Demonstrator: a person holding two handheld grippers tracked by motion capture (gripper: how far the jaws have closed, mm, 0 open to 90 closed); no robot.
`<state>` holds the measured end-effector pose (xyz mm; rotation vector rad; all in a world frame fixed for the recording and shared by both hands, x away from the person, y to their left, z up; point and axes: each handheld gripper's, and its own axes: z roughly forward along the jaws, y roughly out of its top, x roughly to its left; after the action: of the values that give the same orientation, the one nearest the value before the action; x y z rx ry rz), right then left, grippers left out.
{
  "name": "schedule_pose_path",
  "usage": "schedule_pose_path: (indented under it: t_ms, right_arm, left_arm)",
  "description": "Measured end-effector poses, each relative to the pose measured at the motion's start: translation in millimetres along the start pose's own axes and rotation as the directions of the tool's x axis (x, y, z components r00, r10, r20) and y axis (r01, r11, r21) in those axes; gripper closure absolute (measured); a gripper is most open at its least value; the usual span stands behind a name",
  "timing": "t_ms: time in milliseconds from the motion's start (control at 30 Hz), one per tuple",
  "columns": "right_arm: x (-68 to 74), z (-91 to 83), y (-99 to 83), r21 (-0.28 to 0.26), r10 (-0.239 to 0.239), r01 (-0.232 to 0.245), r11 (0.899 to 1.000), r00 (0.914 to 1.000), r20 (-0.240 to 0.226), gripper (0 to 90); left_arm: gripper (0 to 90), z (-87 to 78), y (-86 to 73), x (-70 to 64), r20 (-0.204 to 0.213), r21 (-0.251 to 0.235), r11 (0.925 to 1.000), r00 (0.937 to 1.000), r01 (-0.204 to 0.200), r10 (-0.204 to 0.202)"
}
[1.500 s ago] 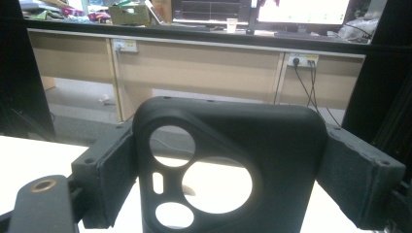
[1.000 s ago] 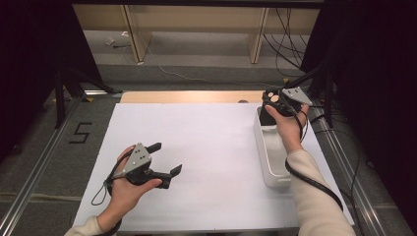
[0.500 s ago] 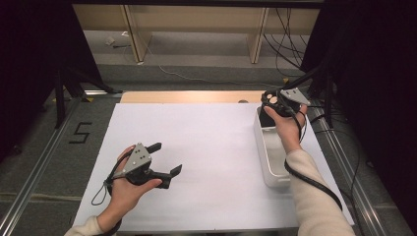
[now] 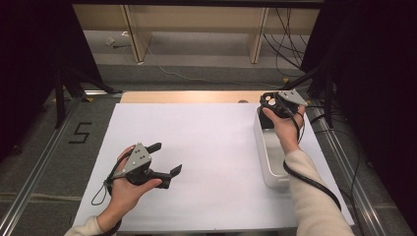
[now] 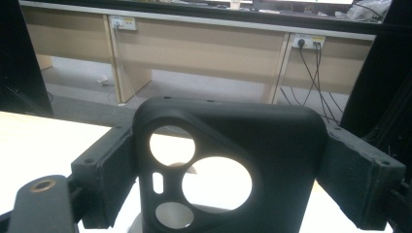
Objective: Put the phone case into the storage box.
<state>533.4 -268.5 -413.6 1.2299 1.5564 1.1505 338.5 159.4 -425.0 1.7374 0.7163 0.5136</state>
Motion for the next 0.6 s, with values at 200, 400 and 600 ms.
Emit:
schedule_pose_path:
  t_ms: [200,400,600]
  right_arm:
    - [-0.6,1.9,-1.8,0.006,0.007,-0.007,1.000,1.0000,0.000,15.3]
    - [-0.4,3.8,-3.7,0.009,0.008,-0.008,1.000,1.0000,0.001,15.2]
    - [-1.1,5.2,-3.7,0.010,0.010,-0.010,1.000,0.9999,-0.004,15.0]
  left_arm:
    - [1.5,0.0,-0.1,0.1,-0.001,0.000,1.0000,1.0000,0.003,-0.003]
    - [1.5,0.0,0.0,0.1,0.000,0.000,1.0000,1.0000,0.000,0.000]
    - [1.5,0.0,0.0,0.2,-0.001,0.000,1.0000,1.0000,0.000,0.000]
